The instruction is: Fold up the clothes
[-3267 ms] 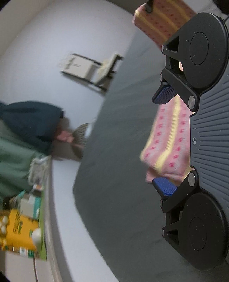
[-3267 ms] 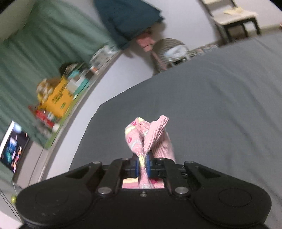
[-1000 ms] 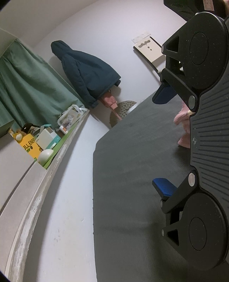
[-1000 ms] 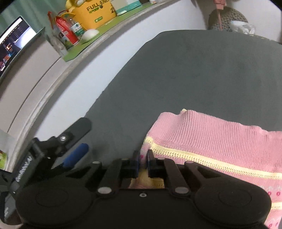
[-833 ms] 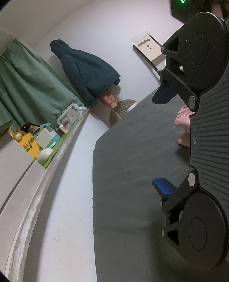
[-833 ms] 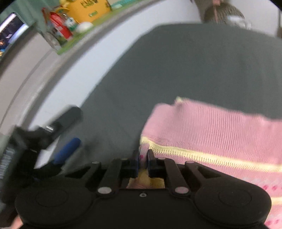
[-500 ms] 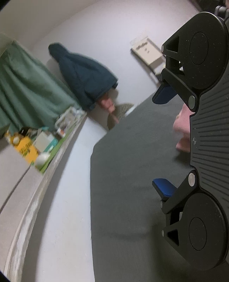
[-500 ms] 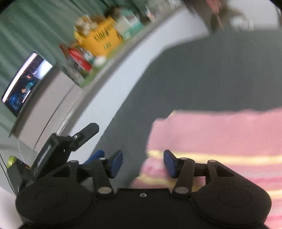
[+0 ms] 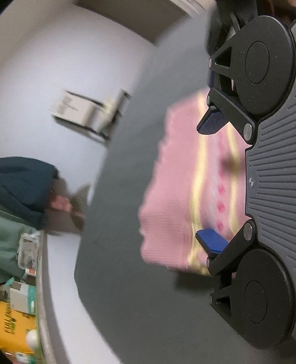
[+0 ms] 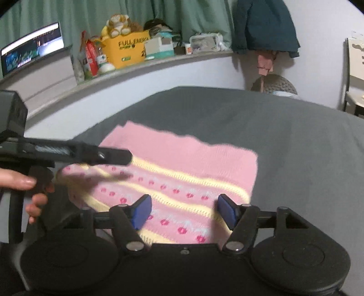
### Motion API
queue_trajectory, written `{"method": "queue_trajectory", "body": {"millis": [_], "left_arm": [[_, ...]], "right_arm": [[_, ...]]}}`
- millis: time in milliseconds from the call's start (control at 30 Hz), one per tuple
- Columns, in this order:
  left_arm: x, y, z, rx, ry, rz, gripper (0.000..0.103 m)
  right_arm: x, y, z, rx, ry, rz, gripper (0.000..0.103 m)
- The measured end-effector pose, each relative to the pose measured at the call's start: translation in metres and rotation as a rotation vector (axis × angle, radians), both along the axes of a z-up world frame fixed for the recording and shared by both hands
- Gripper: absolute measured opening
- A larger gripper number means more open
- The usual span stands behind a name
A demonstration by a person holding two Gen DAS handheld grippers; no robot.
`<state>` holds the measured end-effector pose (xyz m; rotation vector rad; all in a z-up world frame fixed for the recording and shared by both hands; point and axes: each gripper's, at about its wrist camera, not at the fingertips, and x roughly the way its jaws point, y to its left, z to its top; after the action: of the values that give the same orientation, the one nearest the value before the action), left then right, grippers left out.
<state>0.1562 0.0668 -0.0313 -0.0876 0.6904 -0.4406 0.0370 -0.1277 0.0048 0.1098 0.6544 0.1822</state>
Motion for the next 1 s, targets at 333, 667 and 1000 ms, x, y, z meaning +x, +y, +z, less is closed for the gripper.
{"method": "queue_trajectory", "body": {"millis": [333,667,1000], "left_arm": [[-0.011,-0.011,0.005,0.223,-0.017,-0.008,0.094],[-0.027,0.016,-0.004,0.201,0.095,0.086,0.097],[-0.047,0.003,0.036,0.064,-0.105,-0.025,0.099]], "right_arm": [[-0.004,0.002,-0.012,-0.003,-0.020,0.006,0.068],[-0.021,0.012,-0.027,-0.079,0.008,0.019,0.074],[0.003,-0.022,0.020,0.006,-0.134,-0.029,0.075]]}}
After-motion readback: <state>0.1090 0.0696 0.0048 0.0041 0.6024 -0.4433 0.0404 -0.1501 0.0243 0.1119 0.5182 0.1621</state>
